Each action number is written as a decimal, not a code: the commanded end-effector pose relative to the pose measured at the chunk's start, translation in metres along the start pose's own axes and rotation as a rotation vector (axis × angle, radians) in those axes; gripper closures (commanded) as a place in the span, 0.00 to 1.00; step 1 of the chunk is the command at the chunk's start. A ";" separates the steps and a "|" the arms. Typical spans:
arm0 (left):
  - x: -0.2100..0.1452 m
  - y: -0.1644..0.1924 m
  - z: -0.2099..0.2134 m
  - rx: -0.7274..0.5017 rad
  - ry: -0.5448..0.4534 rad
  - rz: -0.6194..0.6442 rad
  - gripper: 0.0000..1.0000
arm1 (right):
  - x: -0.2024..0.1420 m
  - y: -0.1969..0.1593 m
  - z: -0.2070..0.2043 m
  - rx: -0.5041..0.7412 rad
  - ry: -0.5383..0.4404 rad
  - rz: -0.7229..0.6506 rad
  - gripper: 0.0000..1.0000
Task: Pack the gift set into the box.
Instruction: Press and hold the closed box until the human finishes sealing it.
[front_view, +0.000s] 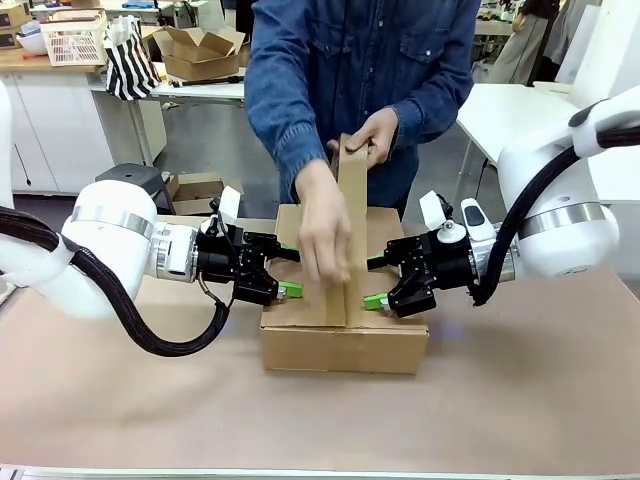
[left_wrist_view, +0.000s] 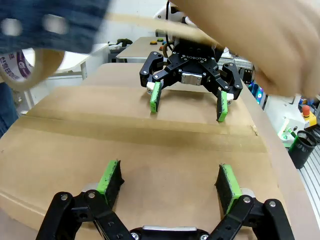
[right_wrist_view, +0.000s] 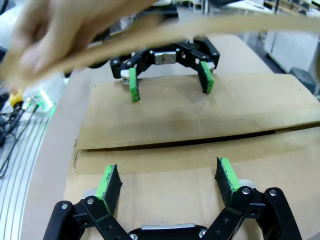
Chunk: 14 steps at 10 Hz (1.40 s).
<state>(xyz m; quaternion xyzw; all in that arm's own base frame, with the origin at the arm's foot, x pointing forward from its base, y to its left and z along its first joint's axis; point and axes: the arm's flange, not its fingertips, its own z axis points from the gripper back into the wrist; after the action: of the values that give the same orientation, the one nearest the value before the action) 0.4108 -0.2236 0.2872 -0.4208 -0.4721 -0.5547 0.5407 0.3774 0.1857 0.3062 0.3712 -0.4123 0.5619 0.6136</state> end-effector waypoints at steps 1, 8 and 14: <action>0.000 0.000 0.000 0.001 -0.006 0.002 0.00 | -0.002 0.000 -0.001 -0.003 -0.006 -0.008 0.00; 0.000 0.000 0.000 0.001 -0.006 0.002 0.00 | -0.002 0.000 -0.001 -0.003 -0.006 -0.008 0.00; 0.000 0.000 0.000 0.001 -0.006 0.002 0.00 | -0.002 0.000 -0.001 -0.003 -0.006 -0.008 0.00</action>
<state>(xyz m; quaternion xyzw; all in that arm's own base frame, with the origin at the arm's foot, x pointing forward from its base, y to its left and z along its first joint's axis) 0.4108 -0.2237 0.2872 -0.4208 -0.4720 -0.5548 0.5406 0.3774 0.1856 0.3062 0.3712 -0.4123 0.5618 0.6137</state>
